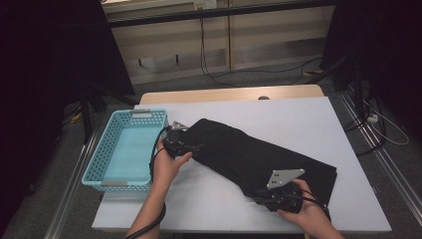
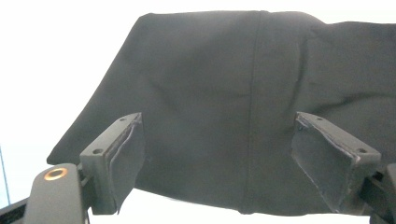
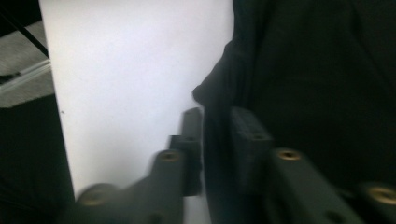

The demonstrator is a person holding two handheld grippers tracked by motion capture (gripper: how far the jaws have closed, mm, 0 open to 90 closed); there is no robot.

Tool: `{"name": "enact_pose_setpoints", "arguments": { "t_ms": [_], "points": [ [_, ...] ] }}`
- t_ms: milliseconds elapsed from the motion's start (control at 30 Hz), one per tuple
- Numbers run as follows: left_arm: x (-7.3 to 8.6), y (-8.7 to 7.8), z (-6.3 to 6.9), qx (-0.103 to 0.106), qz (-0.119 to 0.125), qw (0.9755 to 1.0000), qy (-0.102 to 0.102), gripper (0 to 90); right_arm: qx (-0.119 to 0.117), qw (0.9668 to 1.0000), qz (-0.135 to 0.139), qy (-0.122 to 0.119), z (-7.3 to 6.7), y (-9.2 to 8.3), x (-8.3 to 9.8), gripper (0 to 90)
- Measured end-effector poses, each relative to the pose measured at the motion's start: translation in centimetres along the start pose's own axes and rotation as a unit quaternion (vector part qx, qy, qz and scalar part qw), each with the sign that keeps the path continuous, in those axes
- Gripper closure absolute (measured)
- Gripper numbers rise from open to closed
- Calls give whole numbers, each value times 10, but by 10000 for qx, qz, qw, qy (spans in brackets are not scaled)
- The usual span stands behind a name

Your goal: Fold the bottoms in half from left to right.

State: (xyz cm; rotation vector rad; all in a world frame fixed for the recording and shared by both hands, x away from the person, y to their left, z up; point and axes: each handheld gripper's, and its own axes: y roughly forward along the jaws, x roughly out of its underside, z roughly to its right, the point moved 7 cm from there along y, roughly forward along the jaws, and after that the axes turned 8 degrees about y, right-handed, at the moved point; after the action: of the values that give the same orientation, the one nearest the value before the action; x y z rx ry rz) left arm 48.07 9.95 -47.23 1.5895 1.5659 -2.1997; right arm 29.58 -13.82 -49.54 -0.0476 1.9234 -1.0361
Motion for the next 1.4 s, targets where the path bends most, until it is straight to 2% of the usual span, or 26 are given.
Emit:
{"name": "enact_pose_setpoints", "arguments": {
  "t_ms": [133,300,467,567,700,767,933,1000,1233,1400],
  "points": [
    [1,0,-2,-31,-22,10000,-11,181,-17,9998,189,44,1,-6,-6,586],
    [2,0,-5,-107,-29,9999,-71,171,334,9983,397,281,22,-18,-7,435],
    [4,0,-10,-208,-68,9996,-150,157,639,9945,616,563,40,-28,-7,310],
    [7,1,-13,-250,-135,9994,-191,142,832,9913,763,671,48,-32,-9,271],
    [8,4,-16,-324,-145,9992,-196,124,1056,9883,775,785,57,-34,-6,233],
    [9,6,-16,-328,-155,9989,-300,108,1121,9870,799,827,60,-34,-6,223],
    [12,11,-17,-325,-206,9987,-344,84,1169,9854,813,931,65,-35,-4,210],
    [12,11,-17,-276,-221,9989,-302,79,1210,9847,819,947,68,-36,-3,204],
    [14,12,-19,-327,-225,9987,-309,71,1310,9819,863,1059,73,-39,-1,195],
    [14,11,-19,-282,-214,9988,-335,73,1312,9816,857,1095,75,-39,0,192]
  ]
}}
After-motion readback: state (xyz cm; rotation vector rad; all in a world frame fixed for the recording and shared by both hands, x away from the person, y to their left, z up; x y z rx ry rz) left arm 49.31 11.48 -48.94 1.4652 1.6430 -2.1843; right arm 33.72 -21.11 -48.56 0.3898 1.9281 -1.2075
